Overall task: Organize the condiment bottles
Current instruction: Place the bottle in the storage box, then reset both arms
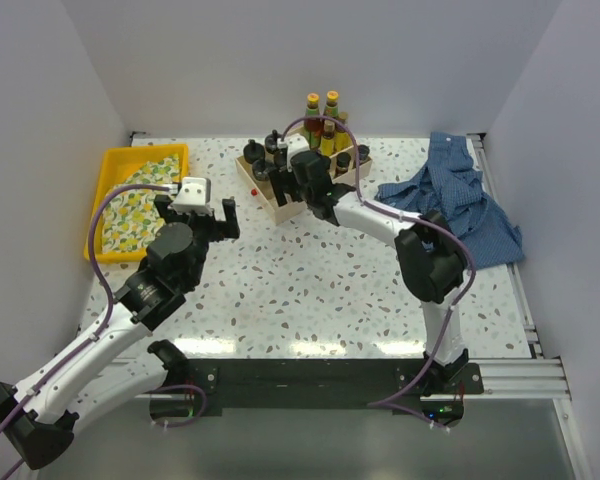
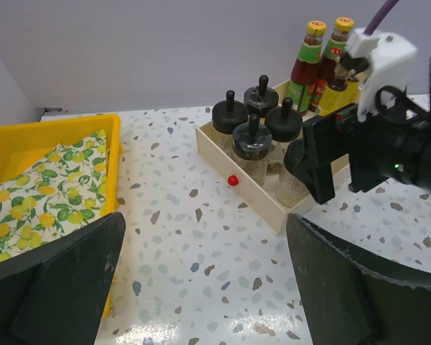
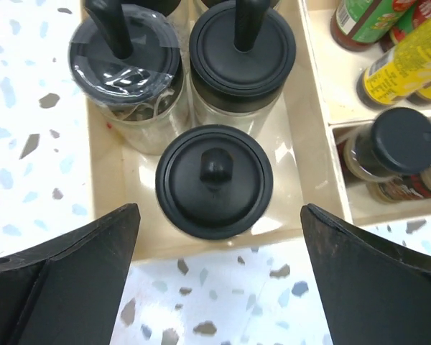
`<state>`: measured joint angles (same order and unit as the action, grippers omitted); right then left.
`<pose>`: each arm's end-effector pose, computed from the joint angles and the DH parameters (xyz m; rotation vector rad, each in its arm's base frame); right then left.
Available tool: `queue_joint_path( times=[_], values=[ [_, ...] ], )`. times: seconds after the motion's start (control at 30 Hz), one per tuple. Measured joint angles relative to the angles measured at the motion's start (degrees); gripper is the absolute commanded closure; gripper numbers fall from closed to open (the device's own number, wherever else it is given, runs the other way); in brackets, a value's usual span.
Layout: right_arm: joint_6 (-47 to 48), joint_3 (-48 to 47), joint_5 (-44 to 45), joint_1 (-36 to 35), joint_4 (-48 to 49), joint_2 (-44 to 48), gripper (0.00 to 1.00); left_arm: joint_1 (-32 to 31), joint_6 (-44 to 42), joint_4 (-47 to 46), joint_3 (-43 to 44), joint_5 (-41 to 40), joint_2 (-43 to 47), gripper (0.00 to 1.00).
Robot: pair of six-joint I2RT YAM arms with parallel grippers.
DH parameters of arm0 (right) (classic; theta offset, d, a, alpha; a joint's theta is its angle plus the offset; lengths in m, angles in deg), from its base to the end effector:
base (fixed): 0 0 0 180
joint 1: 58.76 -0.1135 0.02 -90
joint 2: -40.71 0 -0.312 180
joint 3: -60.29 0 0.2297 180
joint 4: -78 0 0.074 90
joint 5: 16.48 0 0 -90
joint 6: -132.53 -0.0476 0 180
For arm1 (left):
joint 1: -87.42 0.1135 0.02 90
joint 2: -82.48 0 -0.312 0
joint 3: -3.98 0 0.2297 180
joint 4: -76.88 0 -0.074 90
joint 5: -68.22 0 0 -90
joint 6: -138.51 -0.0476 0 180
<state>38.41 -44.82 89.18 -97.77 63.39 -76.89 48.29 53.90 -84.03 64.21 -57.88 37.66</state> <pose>0.3931 0.3019 0.2857 -0.4442 1.9812 0.1961 0.1204 -0.0618 0.3872 -0.0035 1.6233 -0.0833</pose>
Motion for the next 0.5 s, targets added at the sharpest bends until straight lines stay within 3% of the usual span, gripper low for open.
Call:
queue_joint_path(
  times=[0.2, 0.5],
  values=[
    [-5.66, 1.49, -0.72, 0.0, -9.88, 12.28, 0.01, 0.0, -0.04, 0.0, 0.0, 0.81, -0.11, 0.0],
    [-17.84, 17.62, -1.68, 0.0, -22.56, 41.55, 0.01, 0.0, 0.52, 0.0, 0.0, 10.23, -1.86, 0.0]
  ],
)
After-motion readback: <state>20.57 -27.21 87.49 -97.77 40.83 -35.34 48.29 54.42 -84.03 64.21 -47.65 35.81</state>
